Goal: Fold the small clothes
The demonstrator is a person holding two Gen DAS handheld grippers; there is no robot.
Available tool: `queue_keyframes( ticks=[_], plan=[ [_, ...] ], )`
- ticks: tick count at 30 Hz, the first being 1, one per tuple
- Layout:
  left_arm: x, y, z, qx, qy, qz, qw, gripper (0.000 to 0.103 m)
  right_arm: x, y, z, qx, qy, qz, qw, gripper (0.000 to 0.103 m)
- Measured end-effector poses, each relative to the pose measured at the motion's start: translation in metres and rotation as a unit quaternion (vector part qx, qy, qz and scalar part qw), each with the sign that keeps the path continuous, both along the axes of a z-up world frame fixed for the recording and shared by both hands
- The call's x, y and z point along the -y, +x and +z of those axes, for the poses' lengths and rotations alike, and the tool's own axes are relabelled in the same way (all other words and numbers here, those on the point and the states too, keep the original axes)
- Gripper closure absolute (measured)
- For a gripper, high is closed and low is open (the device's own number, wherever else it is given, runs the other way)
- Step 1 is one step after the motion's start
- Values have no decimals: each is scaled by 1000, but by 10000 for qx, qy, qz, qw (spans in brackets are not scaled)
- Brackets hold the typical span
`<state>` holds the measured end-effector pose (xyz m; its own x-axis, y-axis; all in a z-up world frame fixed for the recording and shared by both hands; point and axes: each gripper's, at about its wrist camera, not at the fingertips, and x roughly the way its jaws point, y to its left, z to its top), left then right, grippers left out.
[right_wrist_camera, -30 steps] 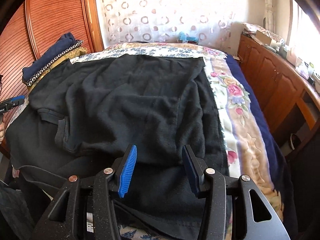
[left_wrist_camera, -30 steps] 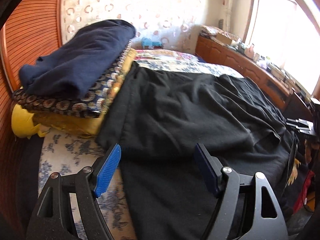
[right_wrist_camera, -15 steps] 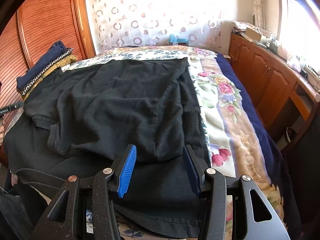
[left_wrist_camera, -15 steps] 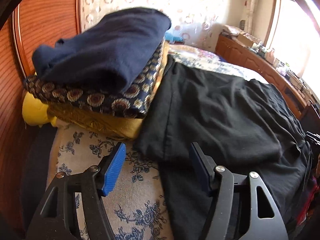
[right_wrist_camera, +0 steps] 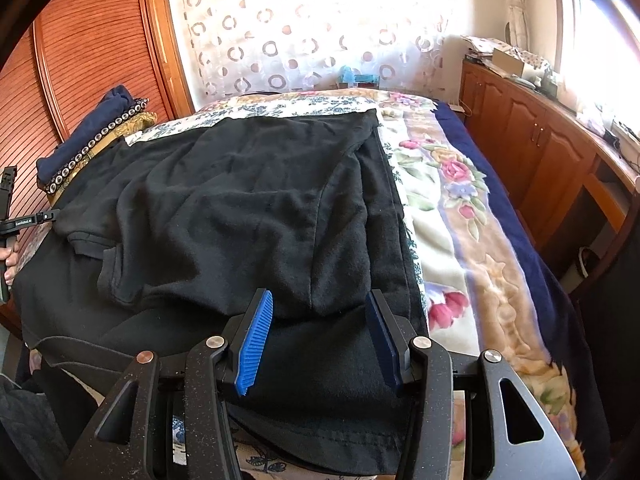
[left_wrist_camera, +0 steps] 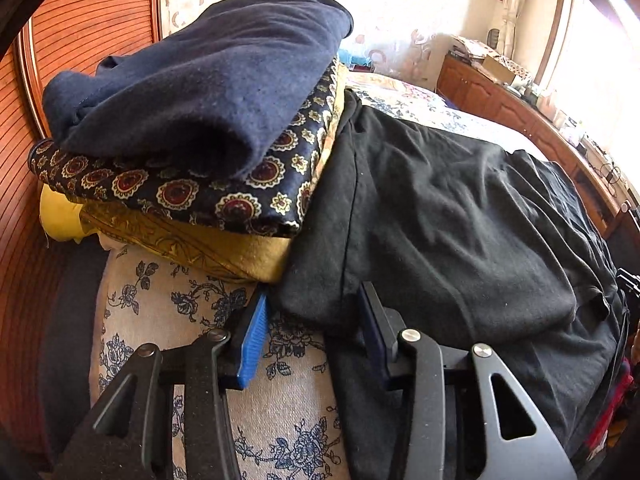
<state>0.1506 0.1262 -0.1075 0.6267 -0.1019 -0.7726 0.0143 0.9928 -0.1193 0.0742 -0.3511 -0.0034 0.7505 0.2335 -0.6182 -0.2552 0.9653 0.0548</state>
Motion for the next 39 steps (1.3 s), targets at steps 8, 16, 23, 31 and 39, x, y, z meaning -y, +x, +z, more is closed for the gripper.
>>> queue_keyframes(
  ticks=[8, 16, 23, 31, 39],
  plan=[
    [2, 0, 3, 103, 194, 29, 9998, 76, 6, 10, -4, -90, 137, -77, 9998, 53],
    [-7, -5, 5, 176, 251, 70, 9995, 93, -5, 16, -5, -76, -18, 8, 10000, 53],
    [-5, -5, 0, 48, 256, -15, 9997, 93, -12, 16, -5, -53, -197, 95, 9997, 53],
    [9, -13, 8, 284, 506, -198, 9981, 100, -13, 14, -6, 15, -281, 148, 9995, 73],
    [29, -35, 52, 927, 148, -533, 9942, 100, -17, 11, -4, 194, -470, 195, 9985, 96]
  ],
)
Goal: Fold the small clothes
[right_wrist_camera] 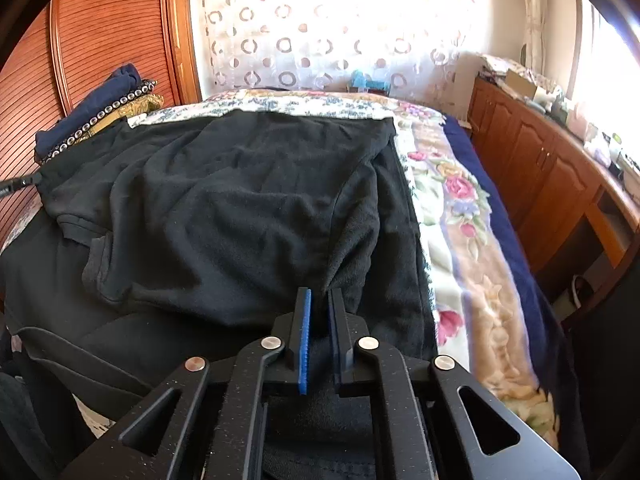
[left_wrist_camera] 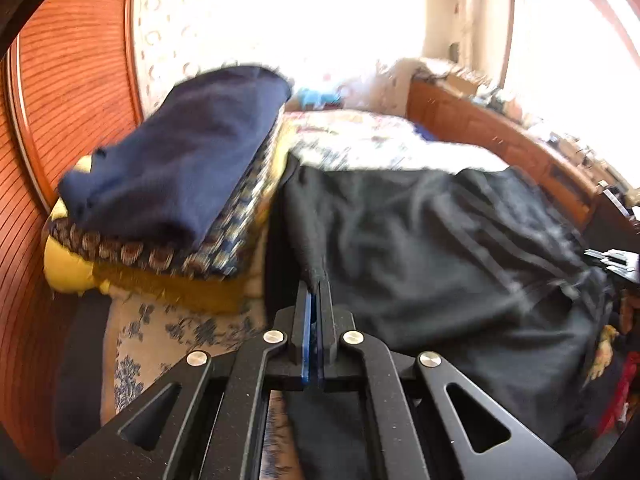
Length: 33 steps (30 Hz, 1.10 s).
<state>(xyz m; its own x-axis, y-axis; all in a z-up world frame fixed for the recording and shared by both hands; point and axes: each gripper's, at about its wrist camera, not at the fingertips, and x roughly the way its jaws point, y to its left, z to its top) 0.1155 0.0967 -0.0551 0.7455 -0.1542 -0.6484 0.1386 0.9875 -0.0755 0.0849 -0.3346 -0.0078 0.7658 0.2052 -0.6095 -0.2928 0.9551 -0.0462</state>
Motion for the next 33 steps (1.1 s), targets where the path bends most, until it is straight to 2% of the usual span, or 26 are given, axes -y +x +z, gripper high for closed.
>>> queue_keyframes(
  ticks=[7, 14, 20, 23, 26, 30, 33],
  plan=[
    [15, -25, 50, 503, -361, -304, 9976, 100, 10, -15, 24, 494, 249, -63, 9984, 98],
    [3, -51, 67, 727, -645, -252, 9949, 101, 19, -42, 50, 914, 415, -3, 9950, 98],
    [-12, -68, 78, 760, -907, -231, 9927, 101, 32, -73, 76, 1237, 568, -64, 9907, 98],
    [-14, -78, 69, 618, -895, -190, 9939, 101, 41, -91, 86, 1403, 638, -139, 9880, 98],
    [-17, -80, 43, 287, -710, -29, 9971, 101, 51, -98, 84, 1349, 747, -252, 9877, 98],
    [-20, -81, -4, -303, -502, 164, 9981, 101, 43, -84, 45, 810, 389, -398, 9952, 98],
    [-23, -85, -30, -620, -502, 265, 9965, 100, 32, -78, 21, 539, 213, -381, 9976, 98]
  ],
)
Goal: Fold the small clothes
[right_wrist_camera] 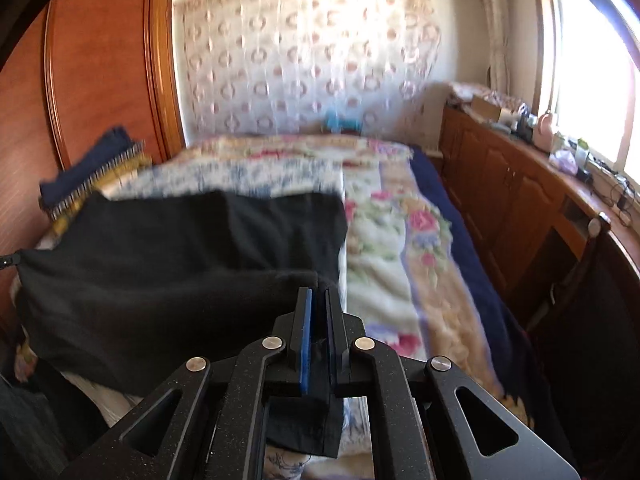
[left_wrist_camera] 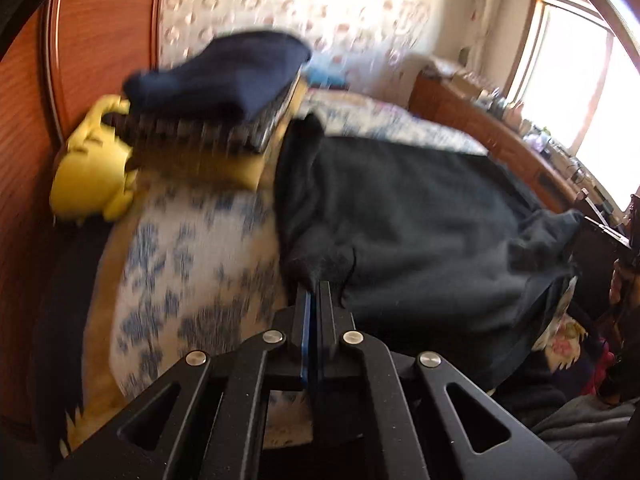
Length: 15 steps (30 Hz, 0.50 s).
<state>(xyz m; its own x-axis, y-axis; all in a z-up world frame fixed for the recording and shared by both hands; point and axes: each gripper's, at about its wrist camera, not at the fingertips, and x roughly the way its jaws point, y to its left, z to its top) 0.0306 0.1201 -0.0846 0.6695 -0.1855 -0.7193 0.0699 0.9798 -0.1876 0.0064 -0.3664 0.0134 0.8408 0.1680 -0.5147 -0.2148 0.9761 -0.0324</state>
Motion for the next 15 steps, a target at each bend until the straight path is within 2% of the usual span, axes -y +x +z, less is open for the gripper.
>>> queue_keyframes(
  ticks=[2, 4, 5, 6, 7, 9, 10, 11, 12, 15],
  plan=[
    [0, -2, -10, -126, 36, 17, 9999, 100, -6, 0, -12, -170, -36, -7, 9998, 97],
    [-1, -4, -14, -185, 34, -10, 9998, 100, -9, 0, -17, -239, -102, -75, 9996, 83],
    [-1, -4, -14, -198, 78, -3, 9998, 94, -9, 0, -18, -257, -108, -102, 9996, 79],
    [1, -5, -12, -186, 130, 11, 9997, 83, -10, -3, -19, -260, -73, -113, 9996, 72],
    [2, -5, -11, -152, 180, 21, 9997, 78, -12, -2, -15, -254, -43, -114, 9996, 65],
    [3, -6, -10, -101, 155, -18, 9998, 59, -14, -5, -10, -187, -10, -158, 9997, 58],
    [4, -6, -10, -93, 137, -44, 9999, 57, -13, -7, -6, -158, -7, -146, 9998, 57],
    [6, -7, -10, -89, 146, -69, 9998, 50, -14, -1, -4, -146, 8, -120, 9998, 57],
    [8, -5, -10, -89, 156, -96, 9998, 37, -17, -6, -4, -140, 36, -92, 9999, 57],
    [12, -4, -14, -150, 131, -186, 9996, 31, -19, -14, -5, -164, 127, 26, 9998, 57]
  ],
)
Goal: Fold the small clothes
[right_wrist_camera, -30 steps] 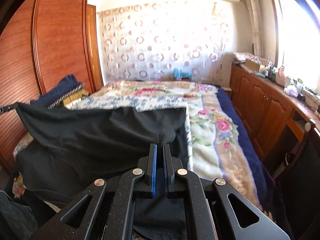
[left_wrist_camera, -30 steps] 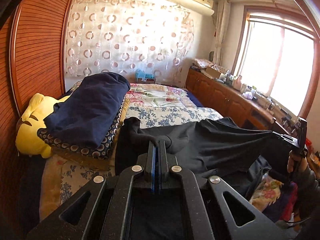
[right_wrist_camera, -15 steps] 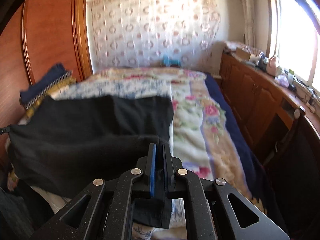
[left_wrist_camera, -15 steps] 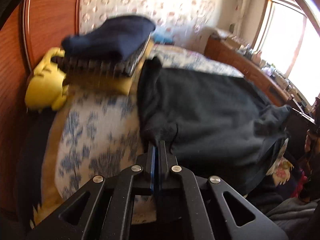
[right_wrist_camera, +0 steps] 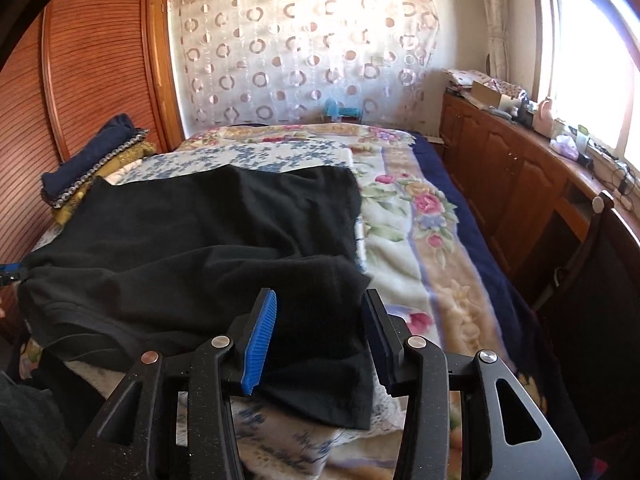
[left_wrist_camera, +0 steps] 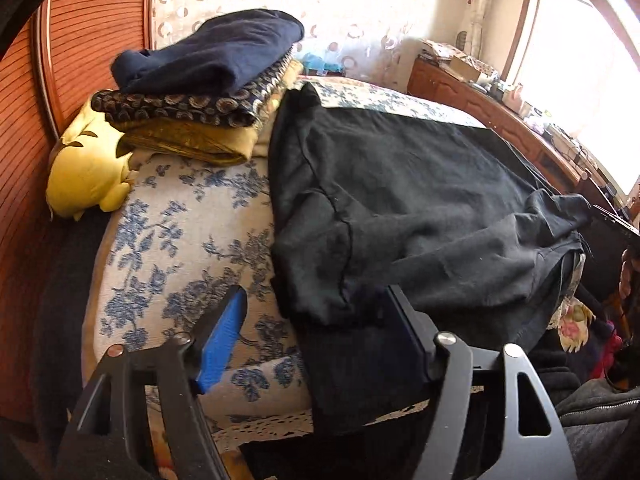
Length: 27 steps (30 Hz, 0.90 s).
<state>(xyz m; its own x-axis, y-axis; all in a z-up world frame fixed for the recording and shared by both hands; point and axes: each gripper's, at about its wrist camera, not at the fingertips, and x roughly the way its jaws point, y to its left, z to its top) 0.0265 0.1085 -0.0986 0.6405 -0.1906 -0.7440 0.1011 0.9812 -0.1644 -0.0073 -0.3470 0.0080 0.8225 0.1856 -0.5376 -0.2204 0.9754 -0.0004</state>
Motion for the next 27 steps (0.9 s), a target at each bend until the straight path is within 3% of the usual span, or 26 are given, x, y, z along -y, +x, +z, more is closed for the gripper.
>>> queue_keyframes(
  ticks=[9, 17, 24, 27],
  plan=[
    [3, -7, -2, -8, 85, 68, 9999, 31, 6, -7, -4, -123, 41, 86, 9999, 57],
    [8, -5, -9, -72, 77, 36, 9999, 31, -8, -14, -13, -553, 265, 689, 9957, 57],
    [9, -5, -11, -84, 69, 28, 9999, 31, -24, 18, -21, -669, -137, 919, 9934, 57],
    [9, -6, -11, -69, 90, 27, 9999, 31, -30, 24, -26, -857, -69, 1260, 9883, 57]
  ],
)
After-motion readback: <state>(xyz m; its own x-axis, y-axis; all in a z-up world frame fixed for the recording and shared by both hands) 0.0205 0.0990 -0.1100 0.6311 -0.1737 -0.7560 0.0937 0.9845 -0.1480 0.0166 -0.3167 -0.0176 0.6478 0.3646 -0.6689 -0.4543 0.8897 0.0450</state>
